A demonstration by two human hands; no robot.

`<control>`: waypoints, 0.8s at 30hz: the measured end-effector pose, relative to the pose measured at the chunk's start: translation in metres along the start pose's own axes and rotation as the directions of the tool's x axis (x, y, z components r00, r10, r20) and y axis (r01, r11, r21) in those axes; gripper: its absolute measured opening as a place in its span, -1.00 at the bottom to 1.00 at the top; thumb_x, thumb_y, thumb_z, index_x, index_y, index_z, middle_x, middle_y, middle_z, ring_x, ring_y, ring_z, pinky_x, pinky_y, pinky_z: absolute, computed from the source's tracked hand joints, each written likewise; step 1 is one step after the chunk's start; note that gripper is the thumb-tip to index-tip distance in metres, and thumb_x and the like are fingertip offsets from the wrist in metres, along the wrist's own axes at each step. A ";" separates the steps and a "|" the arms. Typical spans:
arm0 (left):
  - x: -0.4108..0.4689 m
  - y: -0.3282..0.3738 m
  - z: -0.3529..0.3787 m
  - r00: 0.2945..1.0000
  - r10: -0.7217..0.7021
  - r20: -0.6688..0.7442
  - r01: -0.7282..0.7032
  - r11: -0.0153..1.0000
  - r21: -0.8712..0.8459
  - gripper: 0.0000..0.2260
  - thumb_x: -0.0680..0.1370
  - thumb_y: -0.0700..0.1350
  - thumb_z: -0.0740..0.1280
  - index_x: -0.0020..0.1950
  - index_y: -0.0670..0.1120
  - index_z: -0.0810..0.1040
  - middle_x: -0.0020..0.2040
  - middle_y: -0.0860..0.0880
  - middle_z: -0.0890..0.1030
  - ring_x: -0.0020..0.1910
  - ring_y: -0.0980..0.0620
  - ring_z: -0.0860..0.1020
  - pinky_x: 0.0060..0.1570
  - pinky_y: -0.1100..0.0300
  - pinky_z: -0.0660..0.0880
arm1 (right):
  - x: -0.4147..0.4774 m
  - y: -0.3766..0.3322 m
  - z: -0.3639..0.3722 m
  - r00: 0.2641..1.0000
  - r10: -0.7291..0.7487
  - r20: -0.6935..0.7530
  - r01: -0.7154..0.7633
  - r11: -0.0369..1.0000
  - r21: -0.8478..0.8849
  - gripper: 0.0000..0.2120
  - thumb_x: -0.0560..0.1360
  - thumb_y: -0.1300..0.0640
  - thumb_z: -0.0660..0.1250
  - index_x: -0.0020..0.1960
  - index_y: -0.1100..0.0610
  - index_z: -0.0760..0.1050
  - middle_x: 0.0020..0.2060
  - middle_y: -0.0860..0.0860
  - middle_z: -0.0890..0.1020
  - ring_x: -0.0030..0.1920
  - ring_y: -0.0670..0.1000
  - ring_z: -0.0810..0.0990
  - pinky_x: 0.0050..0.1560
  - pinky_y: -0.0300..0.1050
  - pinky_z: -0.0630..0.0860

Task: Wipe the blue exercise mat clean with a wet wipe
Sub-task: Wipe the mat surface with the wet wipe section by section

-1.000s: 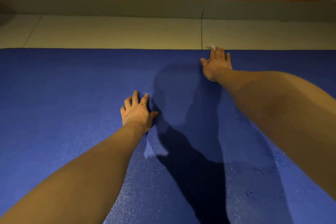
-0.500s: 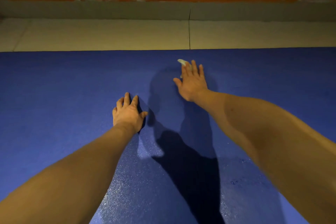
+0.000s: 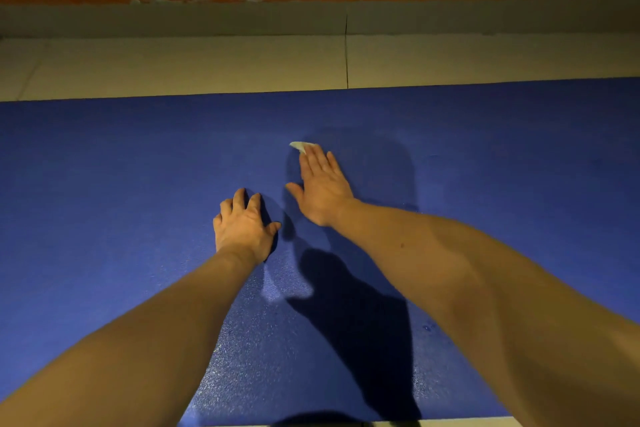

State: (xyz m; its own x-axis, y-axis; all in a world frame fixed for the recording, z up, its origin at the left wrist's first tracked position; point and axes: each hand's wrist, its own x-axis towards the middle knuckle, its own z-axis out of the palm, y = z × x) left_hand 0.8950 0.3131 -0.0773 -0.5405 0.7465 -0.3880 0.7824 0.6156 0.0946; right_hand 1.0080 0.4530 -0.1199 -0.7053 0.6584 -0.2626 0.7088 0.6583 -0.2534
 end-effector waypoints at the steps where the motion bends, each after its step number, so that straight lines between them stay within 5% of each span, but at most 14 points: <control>1: -0.003 0.001 0.000 1.000 0.006 0.005 -0.006 1.000 0.004 -0.33 0.59 0.20 0.29 0.60 -0.03 0.16 0.61 -0.08 0.07 0.53 -0.17 0.10 0.47 -0.11 0.17 | 0.000 0.011 -0.004 0.999 -0.019 -0.033 0.020 1.000 0.008 -0.28 0.70 -0.20 -0.03 0.66 0.22 -0.13 0.65 -0.03 -0.18 0.64 0.05 -0.22 0.62 0.09 -0.24; 4: -0.013 0.000 0.001 1.000 0.019 0.015 -0.019 1.000 0.024 -0.32 0.59 0.19 0.30 0.61 -0.03 0.14 0.61 -0.08 0.07 0.53 -0.17 0.11 0.47 -0.11 0.18 | -0.003 0.055 -0.016 0.991 0.082 -0.103 -0.076 0.995 0.058 -0.30 0.67 -0.19 0.07 0.66 0.13 -0.07 0.63 -0.10 -0.05 0.64 0.03 -0.09 0.63 0.09 -0.20; 9: -0.024 -0.003 0.003 0.999 0.016 0.030 -0.017 1.000 0.021 -0.32 0.58 0.18 0.32 0.60 -0.02 0.16 0.61 -0.08 0.08 0.52 -0.17 0.12 0.46 -0.10 0.19 | -0.006 0.056 -0.017 0.926 0.377 0.010 -0.376 0.926 -0.020 -0.21 0.68 -0.28 -0.13 0.64 0.26 -0.27 0.64 0.13 -0.24 0.62 0.18 -0.29 0.61 0.16 -0.26; 15: -0.034 0.000 0.008 0.999 0.012 0.038 -0.012 1.000 -0.007 -0.32 0.57 0.19 0.34 0.59 -0.01 0.18 0.60 -0.07 0.09 0.51 -0.17 0.13 0.44 -0.08 0.20 | -0.046 -0.027 0.017 0.989 0.141 0.031 -0.142 0.989 0.031 -0.19 0.67 -0.27 -0.08 0.64 0.27 -0.24 0.63 0.14 -0.28 0.61 0.20 -0.36 0.60 0.19 -0.27; 19: -0.041 0.001 0.009 0.999 0.017 0.043 -0.017 1.000 -0.004 -0.32 0.57 0.18 0.34 0.59 -0.02 0.18 0.60 -0.08 0.09 0.51 -0.18 0.14 0.44 -0.09 0.22 | -0.055 -0.010 0.017 1.000 -0.003 0.004 0.003 1.000 -0.023 -0.24 0.68 -0.24 -0.06 0.66 0.20 -0.22 0.65 0.03 -0.24 0.63 0.08 -0.30 0.61 0.17 -0.23; 24: -0.051 -0.003 0.012 0.998 0.017 0.055 -0.018 1.000 0.019 -0.32 0.57 0.20 0.33 0.59 -0.02 0.18 0.60 -0.07 0.10 0.51 -0.18 0.15 0.44 -0.11 0.22 | -0.063 0.063 0.004 0.974 0.214 -0.076 -0.216 0.976 -0.012 -0.22 0.66 -0.24 0.03 0.66 0.18 -0.15 0.64 -0.09 -0.20 0.64 0.09 -0.19 0.61 0.14 -0.23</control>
State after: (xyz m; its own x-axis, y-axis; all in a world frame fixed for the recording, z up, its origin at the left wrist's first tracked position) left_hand 0.9237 0.2699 -0.0687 -0.5088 0.7420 -0.4365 0.7979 0.5969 0.0845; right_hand 1.0973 0.4517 -0.1233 -0.5355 0.8100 -0.2390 0.8442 0.5052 -0.1793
